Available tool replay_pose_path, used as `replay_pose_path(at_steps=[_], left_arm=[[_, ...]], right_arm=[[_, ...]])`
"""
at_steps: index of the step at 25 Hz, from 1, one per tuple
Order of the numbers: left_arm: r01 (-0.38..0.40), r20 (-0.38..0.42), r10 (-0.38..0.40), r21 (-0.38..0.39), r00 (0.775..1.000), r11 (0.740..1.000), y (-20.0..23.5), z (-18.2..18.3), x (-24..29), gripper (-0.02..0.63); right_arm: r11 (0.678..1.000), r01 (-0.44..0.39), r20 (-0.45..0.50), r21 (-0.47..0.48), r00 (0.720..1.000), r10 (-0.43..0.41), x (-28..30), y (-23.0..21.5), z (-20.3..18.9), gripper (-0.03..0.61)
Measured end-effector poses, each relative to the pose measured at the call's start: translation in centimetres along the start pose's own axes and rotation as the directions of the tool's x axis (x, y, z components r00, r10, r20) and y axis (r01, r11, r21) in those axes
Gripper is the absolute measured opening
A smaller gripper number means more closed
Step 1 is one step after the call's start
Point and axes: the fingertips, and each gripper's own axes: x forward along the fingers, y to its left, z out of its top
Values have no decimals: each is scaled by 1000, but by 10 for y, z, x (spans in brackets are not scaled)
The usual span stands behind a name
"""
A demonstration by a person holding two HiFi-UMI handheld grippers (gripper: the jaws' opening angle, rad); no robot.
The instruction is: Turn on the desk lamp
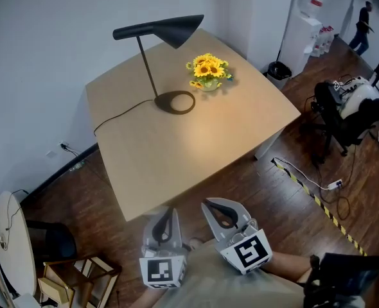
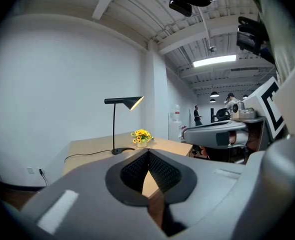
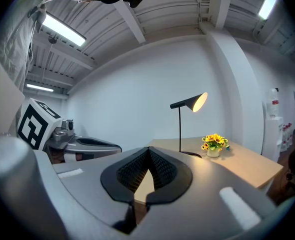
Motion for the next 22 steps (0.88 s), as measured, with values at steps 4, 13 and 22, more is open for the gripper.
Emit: replay_pose_path(at_steps=[4, 13, 22], left_arm=[[1, 20, 0, -26, 1000, 1000, -1, 6, 1, -2], [-19, 36, 19, -18, 999, 1000, 4, 9, 2, -2], [-31, 48, 32, -18, 998, 999, 9, 10, -1, -2]], right_arm=[[1000, -2, 0, -4, 1000, 2, 2, 0, 0, -3], [1000, -11, -3, -3, 1000, 11, 5, -2, 2, -3], [1000, -23, 8, -21, 1000, 23, 7, 1, 7, -3]])
